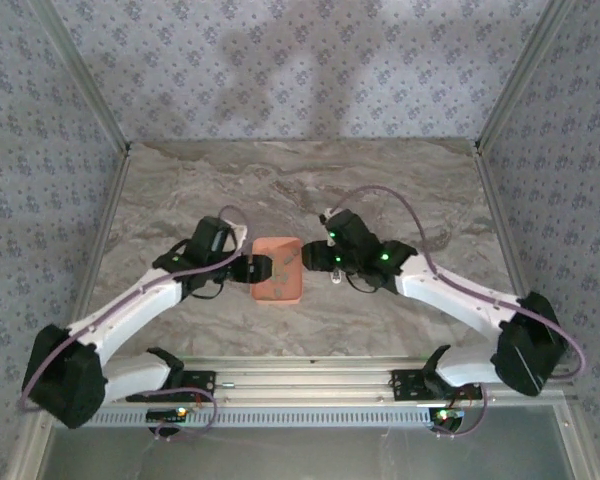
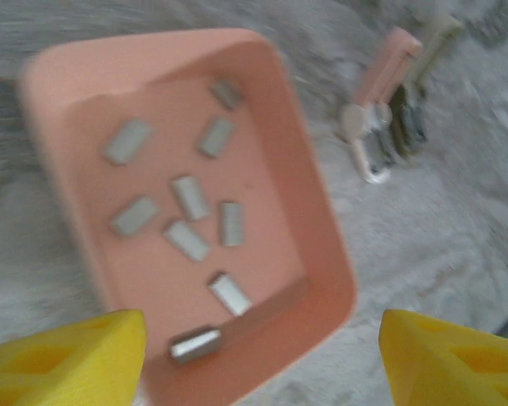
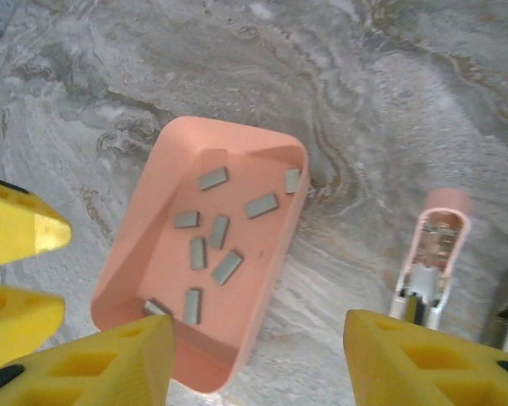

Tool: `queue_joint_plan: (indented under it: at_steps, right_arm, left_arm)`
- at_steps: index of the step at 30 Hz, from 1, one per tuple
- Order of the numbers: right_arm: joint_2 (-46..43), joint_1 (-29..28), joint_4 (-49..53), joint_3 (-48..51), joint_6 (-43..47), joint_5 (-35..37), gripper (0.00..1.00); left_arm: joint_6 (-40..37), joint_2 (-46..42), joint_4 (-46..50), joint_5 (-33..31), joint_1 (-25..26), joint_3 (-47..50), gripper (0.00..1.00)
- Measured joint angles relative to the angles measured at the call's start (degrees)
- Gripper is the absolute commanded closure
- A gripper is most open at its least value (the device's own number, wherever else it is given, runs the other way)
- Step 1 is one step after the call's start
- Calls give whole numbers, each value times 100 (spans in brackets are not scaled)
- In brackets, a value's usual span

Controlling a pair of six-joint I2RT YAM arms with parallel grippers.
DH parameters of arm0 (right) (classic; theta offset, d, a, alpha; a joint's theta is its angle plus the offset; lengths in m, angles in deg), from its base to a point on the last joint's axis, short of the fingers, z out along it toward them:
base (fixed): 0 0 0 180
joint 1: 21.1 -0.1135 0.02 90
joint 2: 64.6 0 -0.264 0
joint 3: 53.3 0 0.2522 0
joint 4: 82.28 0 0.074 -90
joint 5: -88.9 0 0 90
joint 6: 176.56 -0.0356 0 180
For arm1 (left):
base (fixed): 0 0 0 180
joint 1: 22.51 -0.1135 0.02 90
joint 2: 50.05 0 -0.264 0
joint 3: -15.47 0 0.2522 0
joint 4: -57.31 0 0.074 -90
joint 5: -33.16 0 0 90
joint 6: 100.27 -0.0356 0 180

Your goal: Load the staples into the stapler

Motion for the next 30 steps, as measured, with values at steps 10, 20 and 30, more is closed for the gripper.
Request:
queue_joint_plan:
  at_steps: [10,20,30]
  right_arm:
    - [1613,-455,940,-1696,-1132,146,43]
    - [2820,-564,1919,-2828,-1860,116,47]
    - [3856,-634,3047,-3882,-2173,299,56]
  left_arm:
    - [522,-1469,-728,-911,-807,1447,20]
    - [422,-1937,-1257,-1421,-1038,2004,20]
    - [76,-1777,-1582,-1600,-1073,2129,20]
